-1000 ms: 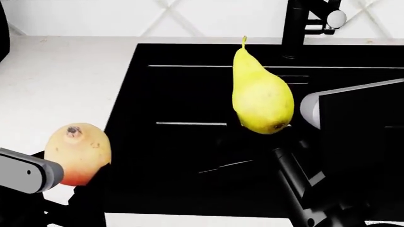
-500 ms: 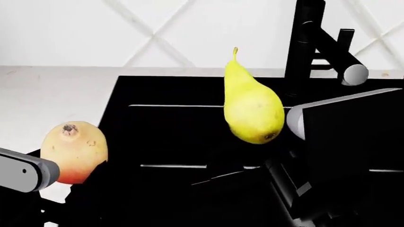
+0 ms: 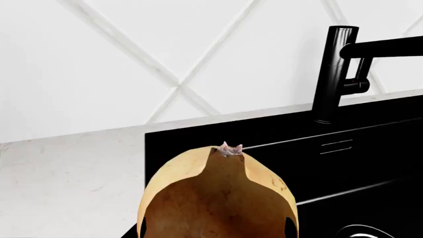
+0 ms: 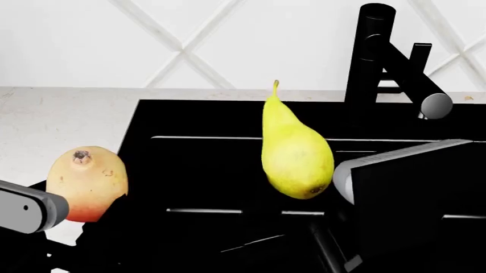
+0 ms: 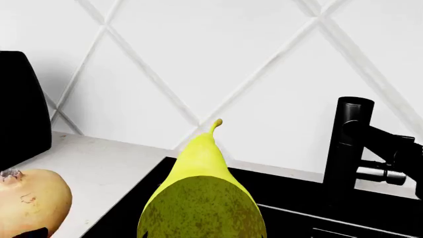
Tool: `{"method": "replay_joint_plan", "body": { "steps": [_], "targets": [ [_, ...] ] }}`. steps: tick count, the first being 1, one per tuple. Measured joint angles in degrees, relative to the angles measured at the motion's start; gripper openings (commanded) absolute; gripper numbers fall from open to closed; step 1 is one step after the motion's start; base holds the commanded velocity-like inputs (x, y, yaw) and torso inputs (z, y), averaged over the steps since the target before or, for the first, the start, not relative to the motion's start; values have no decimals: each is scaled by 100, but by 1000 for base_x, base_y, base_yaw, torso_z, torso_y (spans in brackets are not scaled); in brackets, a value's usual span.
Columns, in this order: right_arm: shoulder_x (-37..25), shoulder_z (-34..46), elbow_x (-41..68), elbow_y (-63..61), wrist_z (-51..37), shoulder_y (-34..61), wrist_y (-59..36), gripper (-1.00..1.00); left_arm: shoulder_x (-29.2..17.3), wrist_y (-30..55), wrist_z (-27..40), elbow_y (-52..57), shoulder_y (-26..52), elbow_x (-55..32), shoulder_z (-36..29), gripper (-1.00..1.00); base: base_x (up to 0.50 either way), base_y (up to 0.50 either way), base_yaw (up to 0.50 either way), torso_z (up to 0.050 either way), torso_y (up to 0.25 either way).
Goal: There is a mixed pile of frozen fruits and vegetables on the counter. Locate all the frozen vegetables and place the items in a bowl on the counter. Take all the frozen fruits and defrost them in a running sink.
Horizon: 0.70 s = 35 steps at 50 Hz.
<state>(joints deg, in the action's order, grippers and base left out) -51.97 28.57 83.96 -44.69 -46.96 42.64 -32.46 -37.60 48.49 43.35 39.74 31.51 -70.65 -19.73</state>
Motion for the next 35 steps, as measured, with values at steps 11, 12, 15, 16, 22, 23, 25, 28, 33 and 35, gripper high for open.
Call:
{"method": "replay_joint_plan", "body": {
  "steps": [11, 12, 15, 16, 22, 23, 25, 28, 33, 35],
  "targets": [
    [133, 206, -185, 106, 97, -171, -87, -100, -26, -27, 17, 28, -15, -12, 13, -100, 0, 0, 0, 0, 0],
    [163, 236, -185, 146, 119, -143, -121, -100, -25, -26, 20, 28, -10, -13, 11, -100, 0, 0, 0, 0, 0],
    [263, 322, -183, 273, 191, -61, -212, -100, -6, -18, 29, 9, 22, -5, -5, -100, 0, 0, 0, 0, 3],
    [303, 355, -190, 318, 218, -37, -242, -100, 3, -17, 29, -1, 32, 2, -12, -100, 0, 0, 0, 0, 0],
    [555, 568, -282, 581, 377, 55, -386, -100, 40, -9, 33, -43, 87, 23, -45, -100, 0, 0, 0, 0, 0],
    [594, 601, -301, 624, 404, 66, -406, -100, 40, -9, 35, -44, 91, 21, -45, -100, 0, 0, 0, 0, 0],
    [669, 667, -343, 712, 460, 90, -445, -100, 37, -14, 34, -41, 91, 22, -44, -100, 0, 0, 0, 0, 0],
    [773, 767, -396, 845, 550, 129, -513, -100, 30, -22, 34, -33, 85, 21, -43, -100, 0, 0, 0, 0, 0],
    [941, 924, -479, 1087, 702, 187, -612, -100, 11, -33, 41, -11, 75, 4, -32, -100, 0, 0, 0, 0, 2],
    [1005, 985, -532, 1190, 761, 202, -640, -100, 2, -37, 42, -2, 70, -1, -30, -100, 0, 0, 0, 0, 0]
  ]
}}
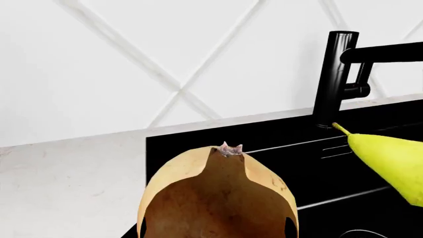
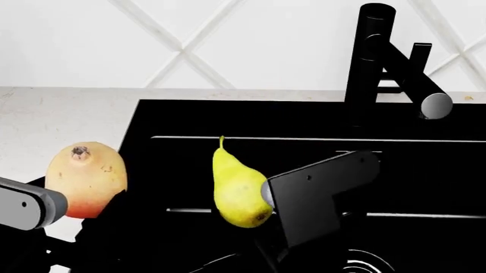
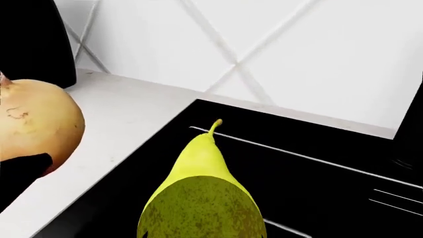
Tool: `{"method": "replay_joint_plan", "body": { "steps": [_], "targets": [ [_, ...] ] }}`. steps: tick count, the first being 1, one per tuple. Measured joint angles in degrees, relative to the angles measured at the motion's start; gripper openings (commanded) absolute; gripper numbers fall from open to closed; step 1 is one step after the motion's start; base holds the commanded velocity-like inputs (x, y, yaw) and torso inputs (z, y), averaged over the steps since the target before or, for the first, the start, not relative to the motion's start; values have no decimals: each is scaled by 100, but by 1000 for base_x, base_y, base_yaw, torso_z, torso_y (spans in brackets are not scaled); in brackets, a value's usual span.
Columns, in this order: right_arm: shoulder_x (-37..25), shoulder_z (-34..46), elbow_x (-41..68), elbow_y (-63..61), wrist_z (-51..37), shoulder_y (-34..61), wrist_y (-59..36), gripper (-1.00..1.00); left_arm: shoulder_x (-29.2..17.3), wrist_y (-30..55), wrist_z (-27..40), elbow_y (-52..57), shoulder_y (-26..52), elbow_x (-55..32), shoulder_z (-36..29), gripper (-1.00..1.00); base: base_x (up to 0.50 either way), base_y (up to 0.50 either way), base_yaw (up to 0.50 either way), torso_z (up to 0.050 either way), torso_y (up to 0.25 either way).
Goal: There is a mixed pile of frozen fruits and vegetables on the counter. Locate all the frozen vegetables and place the items in a bowl on the counter. Take all the frozen fruits and defrost them in a running sink.
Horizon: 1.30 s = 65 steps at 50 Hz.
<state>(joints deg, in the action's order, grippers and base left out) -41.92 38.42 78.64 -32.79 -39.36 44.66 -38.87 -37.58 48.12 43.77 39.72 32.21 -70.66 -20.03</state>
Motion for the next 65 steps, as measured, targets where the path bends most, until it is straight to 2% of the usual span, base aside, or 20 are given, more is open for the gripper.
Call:
{"method": "replay_joint_plan", "body": {
  "steps": [29, 65],
  "targets": [
    [889, 818, -956, 1589, 848, 149, -143, -100, -69, -120, -65, 43, -127, 98, -3, -100, 0, 0, 0, 0, 0],
    [1710, 1471, -1729, 3988, 1901, 311, -30, -100, -175, -153, -12, 114, -168, 19, 20, -100, 0, 0, 0, 0, 1]
  ]
}}
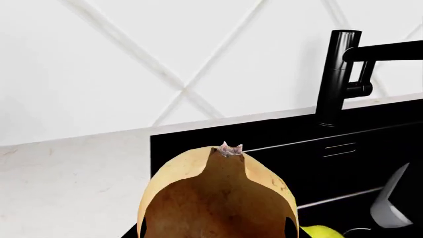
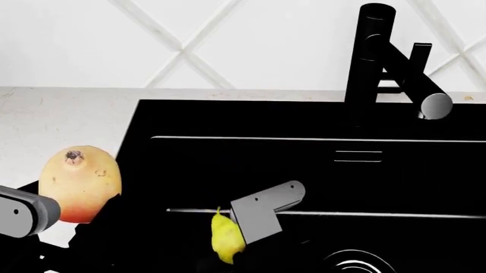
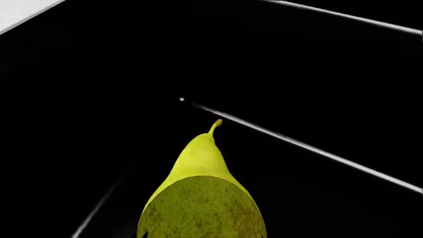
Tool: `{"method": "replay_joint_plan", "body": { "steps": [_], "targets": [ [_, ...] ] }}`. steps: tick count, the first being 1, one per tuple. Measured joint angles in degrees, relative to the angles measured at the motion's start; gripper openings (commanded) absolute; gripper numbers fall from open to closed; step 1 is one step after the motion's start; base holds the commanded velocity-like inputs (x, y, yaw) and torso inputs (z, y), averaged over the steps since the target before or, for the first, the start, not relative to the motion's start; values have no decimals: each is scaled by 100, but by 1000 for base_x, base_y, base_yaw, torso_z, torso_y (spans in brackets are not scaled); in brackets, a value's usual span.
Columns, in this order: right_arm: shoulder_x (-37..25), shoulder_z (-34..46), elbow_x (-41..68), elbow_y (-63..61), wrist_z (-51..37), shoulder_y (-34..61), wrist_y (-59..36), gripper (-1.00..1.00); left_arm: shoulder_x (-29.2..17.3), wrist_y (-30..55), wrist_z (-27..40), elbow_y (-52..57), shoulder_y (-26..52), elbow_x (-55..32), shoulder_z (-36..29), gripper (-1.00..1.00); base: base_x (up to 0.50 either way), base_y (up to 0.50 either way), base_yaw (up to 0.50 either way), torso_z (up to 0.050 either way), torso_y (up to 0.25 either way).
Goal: There is a mixed pile of frozen fruits and vegetables on the counter. Locate all the frozen vegetables and place the items in a bowl on the counter. Take all the frozen fruits and defrost them in a running sink.
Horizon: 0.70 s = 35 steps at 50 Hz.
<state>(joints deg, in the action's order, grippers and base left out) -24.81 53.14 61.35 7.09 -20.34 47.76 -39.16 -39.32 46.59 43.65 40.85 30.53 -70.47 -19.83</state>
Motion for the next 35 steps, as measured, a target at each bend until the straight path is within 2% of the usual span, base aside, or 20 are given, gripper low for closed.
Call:
{"method": "replay_joint_plan", "body": {
  "steps": [7, 8, 23, 35],
  "targets": [
    [35, 20, -25, 123, 67, 8, 18, -100, -8, 0, -1, 0, 10, -11, -7, -100, 0, 0, 0, 0, 0],
    [36, 21, -27, 128, 70, 8, 19, 100, -9, -2, -2, 0, 9, -10, -9, -100, 0, 0, 0, 0, 0],
    [-120, -64, -44, -211, 7, -85, 18, 100, -15, 1, 19, 3, 27, -31, -28, -100, 0, 0, 0, 1, 1],
    [-720, -561, 394, -1584, -751, -229, 58, 100, 84, 22, -21, -93, 120, 30, -130, -100, 0, 0, 0, 0, 0]
  ]
}}
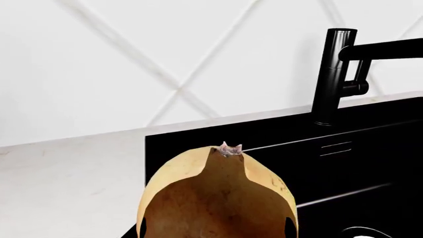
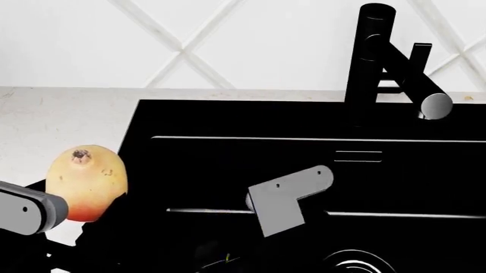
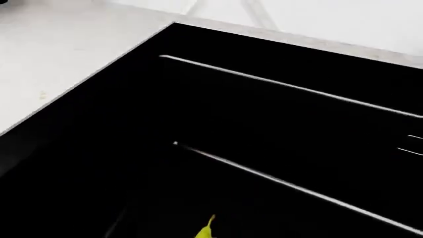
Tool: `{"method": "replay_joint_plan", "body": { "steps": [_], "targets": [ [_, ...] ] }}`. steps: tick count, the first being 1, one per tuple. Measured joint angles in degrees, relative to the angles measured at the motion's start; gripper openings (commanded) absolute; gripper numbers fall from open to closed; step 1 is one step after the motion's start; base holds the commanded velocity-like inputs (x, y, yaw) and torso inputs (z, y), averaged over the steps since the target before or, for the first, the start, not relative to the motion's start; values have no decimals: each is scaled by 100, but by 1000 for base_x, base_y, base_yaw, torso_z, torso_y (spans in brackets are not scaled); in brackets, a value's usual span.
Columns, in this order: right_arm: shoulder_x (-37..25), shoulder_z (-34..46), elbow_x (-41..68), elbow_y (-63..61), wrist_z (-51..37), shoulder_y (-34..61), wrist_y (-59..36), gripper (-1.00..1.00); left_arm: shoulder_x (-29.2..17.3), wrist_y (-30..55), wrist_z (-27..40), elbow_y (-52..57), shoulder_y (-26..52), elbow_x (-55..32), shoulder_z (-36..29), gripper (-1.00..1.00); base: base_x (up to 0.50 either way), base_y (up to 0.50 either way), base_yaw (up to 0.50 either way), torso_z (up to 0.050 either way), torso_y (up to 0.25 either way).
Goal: There is a mixed pile of frozen fruits and vegetables on the counter. Locate all the frozen vegetables and place the items in a bowl on the counter. Take all the frozen fruits and defrost them in a running sink.
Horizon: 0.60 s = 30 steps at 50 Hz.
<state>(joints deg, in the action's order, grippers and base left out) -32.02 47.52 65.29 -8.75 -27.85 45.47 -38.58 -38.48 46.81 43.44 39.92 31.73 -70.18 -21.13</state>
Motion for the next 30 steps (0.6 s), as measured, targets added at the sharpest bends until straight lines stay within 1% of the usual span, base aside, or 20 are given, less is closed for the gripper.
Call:
{"method": "replay_joint_plan", "body": {
  "steps": [13, 24, 30],
  "targets": [
    [-689, -569, 217, -1560, -751, -194, 302, 100, 91, -5, -55, -81, 68, 62, -88, -100, 0, 0, 0, 0, 1],
    [-1265, -1104, 730, -2477, -1317, -105, 419, 100, 128, -5, -101, -132, 123, 83, -136, -100, 0, 0, 0, 0, 0],
    [-1622, -1375, 1115, -2949, -1642, -31, 443, 100, 212, 41, -170, -253, 290, 80, -199, -100, 0, 0, 0, 0, 0]
  ]
}}
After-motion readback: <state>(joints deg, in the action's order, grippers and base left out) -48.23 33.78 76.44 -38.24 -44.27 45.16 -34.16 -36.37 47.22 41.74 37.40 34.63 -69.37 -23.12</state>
